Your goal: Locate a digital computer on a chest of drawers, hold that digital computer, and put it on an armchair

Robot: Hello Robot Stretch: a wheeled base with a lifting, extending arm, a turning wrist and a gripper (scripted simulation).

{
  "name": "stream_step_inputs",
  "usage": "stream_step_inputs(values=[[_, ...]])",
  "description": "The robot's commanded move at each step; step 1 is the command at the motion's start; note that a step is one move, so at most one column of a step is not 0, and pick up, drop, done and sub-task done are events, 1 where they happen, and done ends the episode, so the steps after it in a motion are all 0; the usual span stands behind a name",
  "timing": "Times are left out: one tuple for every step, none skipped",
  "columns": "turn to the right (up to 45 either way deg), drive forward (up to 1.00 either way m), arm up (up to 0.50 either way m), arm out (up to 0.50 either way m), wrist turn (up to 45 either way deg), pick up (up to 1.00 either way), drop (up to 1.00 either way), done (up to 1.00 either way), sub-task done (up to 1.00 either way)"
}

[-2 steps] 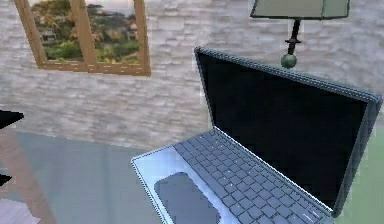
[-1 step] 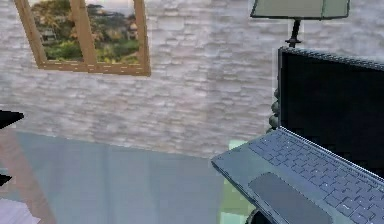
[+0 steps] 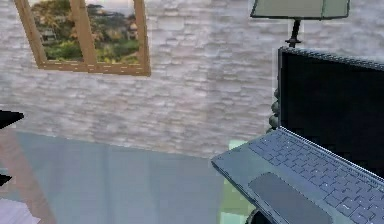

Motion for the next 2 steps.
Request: stream_step_inputs(values=[[0.0,0.0,0.0,0.0,39.0,0.0,0.0,0.0,0.0],[0.0,0.0,0.0,0.0,0.0,0.0,1.0,0.0,0.0]])
